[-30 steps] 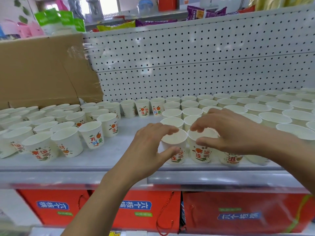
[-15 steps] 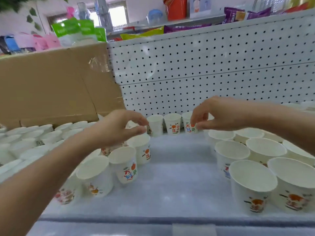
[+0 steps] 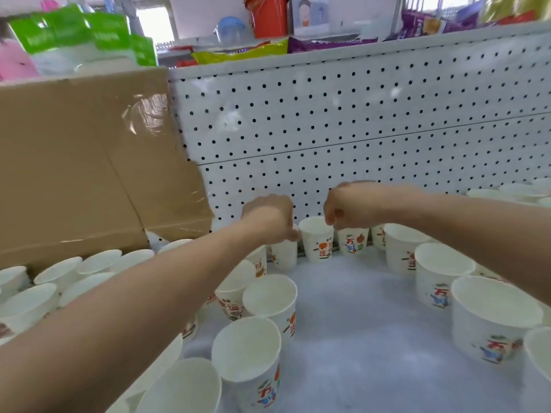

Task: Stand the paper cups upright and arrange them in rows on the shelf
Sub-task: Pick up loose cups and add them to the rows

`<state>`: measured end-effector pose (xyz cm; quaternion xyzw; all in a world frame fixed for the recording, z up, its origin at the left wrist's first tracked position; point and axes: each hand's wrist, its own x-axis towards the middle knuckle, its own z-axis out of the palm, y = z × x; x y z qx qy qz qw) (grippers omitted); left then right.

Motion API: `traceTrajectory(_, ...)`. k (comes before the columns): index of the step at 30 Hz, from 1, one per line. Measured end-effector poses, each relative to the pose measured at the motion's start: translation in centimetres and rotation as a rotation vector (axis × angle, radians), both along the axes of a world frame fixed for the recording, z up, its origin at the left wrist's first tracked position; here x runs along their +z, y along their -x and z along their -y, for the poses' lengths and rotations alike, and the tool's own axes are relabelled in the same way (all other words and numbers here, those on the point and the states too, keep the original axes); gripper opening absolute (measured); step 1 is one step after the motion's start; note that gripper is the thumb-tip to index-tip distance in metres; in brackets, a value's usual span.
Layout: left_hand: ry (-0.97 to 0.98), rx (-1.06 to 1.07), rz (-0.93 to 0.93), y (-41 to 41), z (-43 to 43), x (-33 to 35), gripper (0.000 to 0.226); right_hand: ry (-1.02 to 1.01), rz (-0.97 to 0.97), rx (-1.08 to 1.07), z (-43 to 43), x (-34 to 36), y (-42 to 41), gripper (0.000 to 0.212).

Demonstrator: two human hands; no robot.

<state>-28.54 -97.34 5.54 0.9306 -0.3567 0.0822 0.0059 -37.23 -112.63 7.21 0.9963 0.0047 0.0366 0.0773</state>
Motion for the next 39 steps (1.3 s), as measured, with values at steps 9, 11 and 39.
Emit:
traceTrajectory(9, -0.095, -0.023, -0.049, -0.9, -2.2, 0.4, 0.011, 0.013, -0.038, 0.074, 0.2, -1.7, -1.6, 0.025)
traceTrajectory(11, -0.098, -0.023, -0.094, -0.9, -2.2, 0.2, 0.017, 0.023, -0.048, 0.089, 0.3, -1.9, -1.8, 0.024)
traceTrajectory(39, 0.062, 0.055, -0.185, 1.3, -8.5, 0.5, 0.025, -0.458, -0.155, 0.521, -5.8, -0.6, 2.1, 0.028)
